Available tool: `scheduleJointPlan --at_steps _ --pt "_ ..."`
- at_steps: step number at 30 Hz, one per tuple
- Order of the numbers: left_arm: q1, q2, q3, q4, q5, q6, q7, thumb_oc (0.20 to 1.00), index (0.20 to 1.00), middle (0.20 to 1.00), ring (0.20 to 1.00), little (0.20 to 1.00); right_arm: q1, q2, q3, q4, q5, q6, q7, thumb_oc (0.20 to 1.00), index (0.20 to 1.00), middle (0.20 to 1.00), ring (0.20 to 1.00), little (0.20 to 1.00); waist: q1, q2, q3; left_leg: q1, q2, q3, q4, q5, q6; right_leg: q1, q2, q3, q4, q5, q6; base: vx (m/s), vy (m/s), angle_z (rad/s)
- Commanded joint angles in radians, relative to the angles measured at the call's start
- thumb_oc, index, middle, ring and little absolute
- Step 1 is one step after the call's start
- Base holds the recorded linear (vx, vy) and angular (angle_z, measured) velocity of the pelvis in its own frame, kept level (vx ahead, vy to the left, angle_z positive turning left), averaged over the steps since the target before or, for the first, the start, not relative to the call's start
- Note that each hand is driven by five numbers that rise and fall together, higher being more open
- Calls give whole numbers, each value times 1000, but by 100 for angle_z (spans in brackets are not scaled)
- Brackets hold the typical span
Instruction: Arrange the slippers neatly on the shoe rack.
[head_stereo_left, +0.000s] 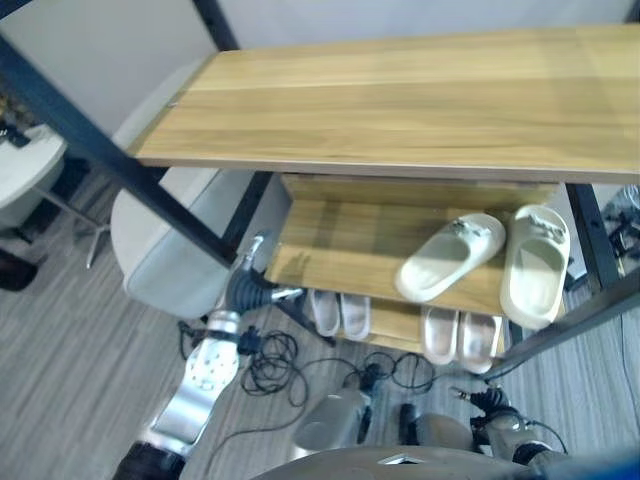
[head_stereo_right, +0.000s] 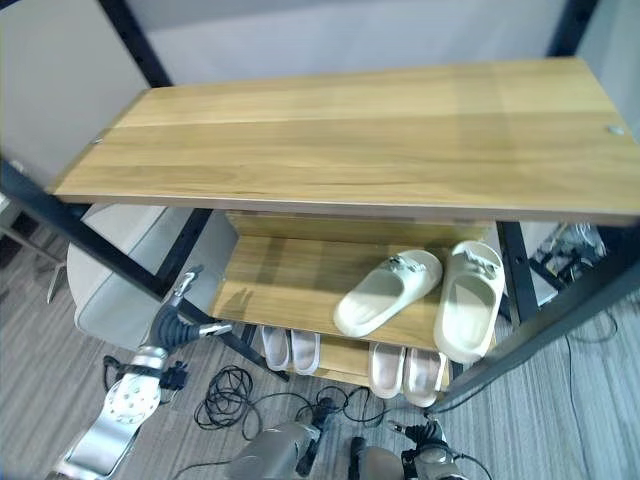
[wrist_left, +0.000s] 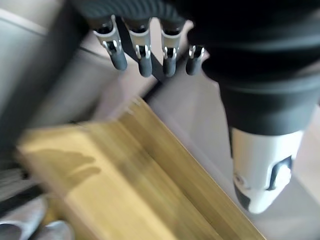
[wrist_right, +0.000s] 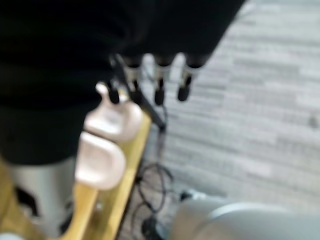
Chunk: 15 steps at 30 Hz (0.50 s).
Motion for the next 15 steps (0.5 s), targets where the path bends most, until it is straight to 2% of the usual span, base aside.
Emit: scheduleJointPlan --at_steps 1,3,5,7,8,10,11,12,15 --pt "44 60 50 -119 42 -63 -51 1000 1000 1000 1000 1000 107 31 -29 -23 -43 0 35 1000 1000 1000 1000 1000 -15 -48 21 -101 16 115 240 -98 -30 90 -99 -90 -149 52 149 -209 50 69" --pt "55 63 53 -122 45 -66 -60 1000 1000 1000 1000 1000 117 35 -31 -19 -45 1 40 1000 1000 1000 1000 1000 -22 -59 16 -96 32 126 252 -107 -24 88 -110 -103 -158 62 150 -138 34 71" --pt "65 63 55 -116 43 -70 -68 1000 1000 1000 1000 1000 132 44 -47 -9 -43 7 51 1000 1000 1000 1000 1000 -37 -90 16 -70 87 144 314 -147 -23 91 -141 -133 -167 70 152 -125 31 64" --pt "66 61 48 -112 43 -69 -77 1000 1000 1000 1000 1000 147 47 -55 -8 -41 8 58 1000 1000 1000 1000 1000 -61 -113 9 -35 141 148 334 -145 -29 77 -170 -164 -177 93 152 -121 64 59" --pt "62 59 38 -106 41 -71 -80 1000 1000 1000 1000 1000 151 48 -59 -8 -36 7 59 1000 1000 1000 1000 1000 -78 -117 5 4 179 143 325 -153 -38 76 -179 -180 -187 100 154 -121 156 87" --pt "66 48 26 -102 19 -69 -94 1000 1000 1000 1000 1000 165 55 -73 -7 -33 7 65 1000 1000 1000 1000 1000 -131 -120 -22 94 282 115 285 -123 -81 57 -215 -209 -199 125 170 -92 261 73" --pt "66 47 27 -102 18 -69 -94 1000 1000 1000 1000 1000 166 54 -72 -7 -33 7 65 1000 1000 1000 1000 1000 -132 -119 -22 97 283 114 280 -121 -83 59 -214 -210 -199 125 169 -75 335 47" --pt "56 33 21 -91 14 -63 -93 1000 1000 1000 1000 1000 173 57 -78 -11 -28 6 69 1000 1000 1000 1000 1000 -147 -108 -29 146 303 66 215 -109 -104 35 -226 -203 -186 140 185 -39 176 39" --pt "49 26 15 -87 14 -60 -93 1000 1000 1000 1000 1000 173 56 -81 -16 -25 3 70 1000 1000 1000 1000 1000 -154 -101 -31 178 303 33 157 -111 -118 17 -231 -197 -176 149 195 -46 207 10"
